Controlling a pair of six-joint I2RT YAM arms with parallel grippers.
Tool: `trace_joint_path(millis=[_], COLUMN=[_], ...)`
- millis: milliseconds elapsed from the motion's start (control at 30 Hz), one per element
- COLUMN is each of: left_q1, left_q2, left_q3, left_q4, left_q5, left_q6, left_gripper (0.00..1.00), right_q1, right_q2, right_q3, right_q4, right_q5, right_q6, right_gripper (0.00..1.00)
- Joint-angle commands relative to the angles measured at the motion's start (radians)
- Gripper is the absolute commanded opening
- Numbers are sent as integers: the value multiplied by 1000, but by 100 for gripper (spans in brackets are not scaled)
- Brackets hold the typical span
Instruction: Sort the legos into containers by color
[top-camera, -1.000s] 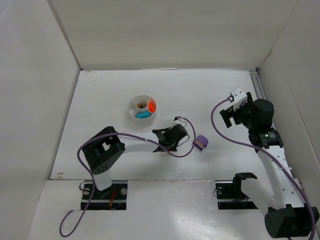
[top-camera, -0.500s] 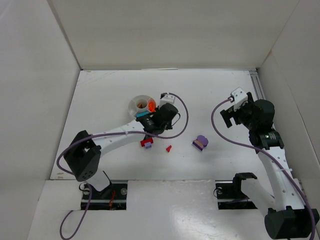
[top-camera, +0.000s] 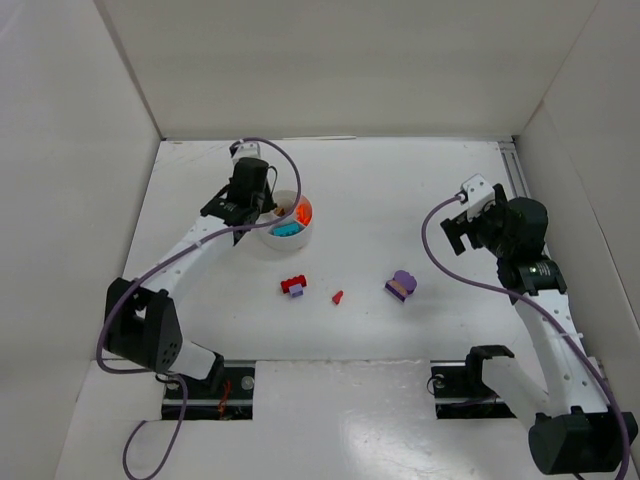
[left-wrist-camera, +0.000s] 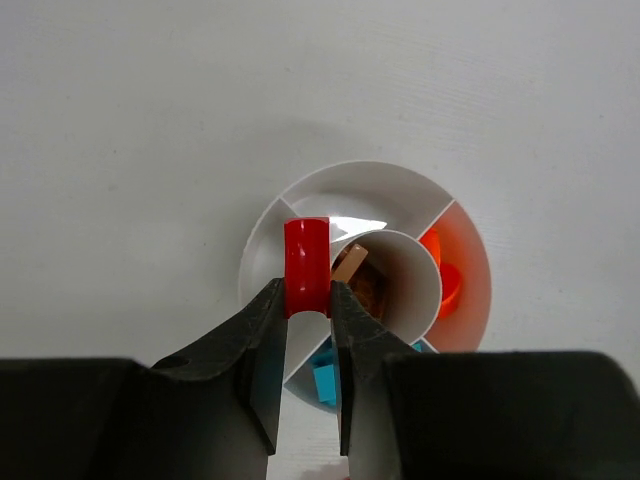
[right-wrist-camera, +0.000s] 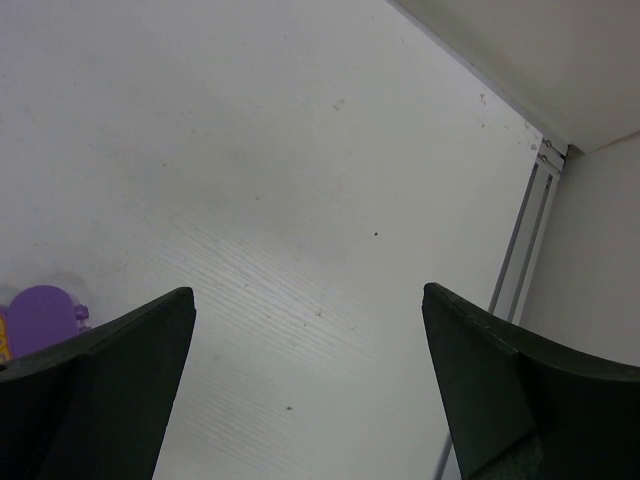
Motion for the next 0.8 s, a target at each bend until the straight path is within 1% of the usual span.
trace_joint_path(millis=[0, 167, 233, 300, 367, 400, 533, 567, 733, 767], left_q1=[19, 68, 69, 69, 69, 69, 69, 69, 69, 69], left_q2=[15, 76, 86, 86, 86, 86, 86, 86, 86, 70], left_q3=[33, 42, 42, 42, 33, 22, 22, 22, 4, 4], left_q4=[-9, -21, -21, -21, -12, -3, -3, -12, -34, -34], left_q5=[51, 61, 71, 90, 116, 116, 125, 125, 125, 125], left_q6=[32, 32, 21, 21, 12, 12, 3, 3, -6, -6], left_gripper=[0, 0, 1, 6, 7, 11, 18, 23, 31, 31], right_q1=[-6, -6, -6, -6, -6, -6, -6, -6, -6, -6], right_q2=[3, 21, 21, 21, 21, 21, 21, 21, 21, 11], right_q3=[18, 28, 28, 28, 28, 28, 28, 28, 28, 28], right_q4=[24, 24, 24, 24, 24, 24, 24, 24, 24, 24], right_q5=[24, 24, 33, 33, 33, 33, 23, 23, -22, -39], right_q6=[-3, -3, -3, -13, -13, -13, -22, -22, -34, -43], right_gripper=[100, 100, 100, 100, 100, 100, 100, 100, 100, 100])
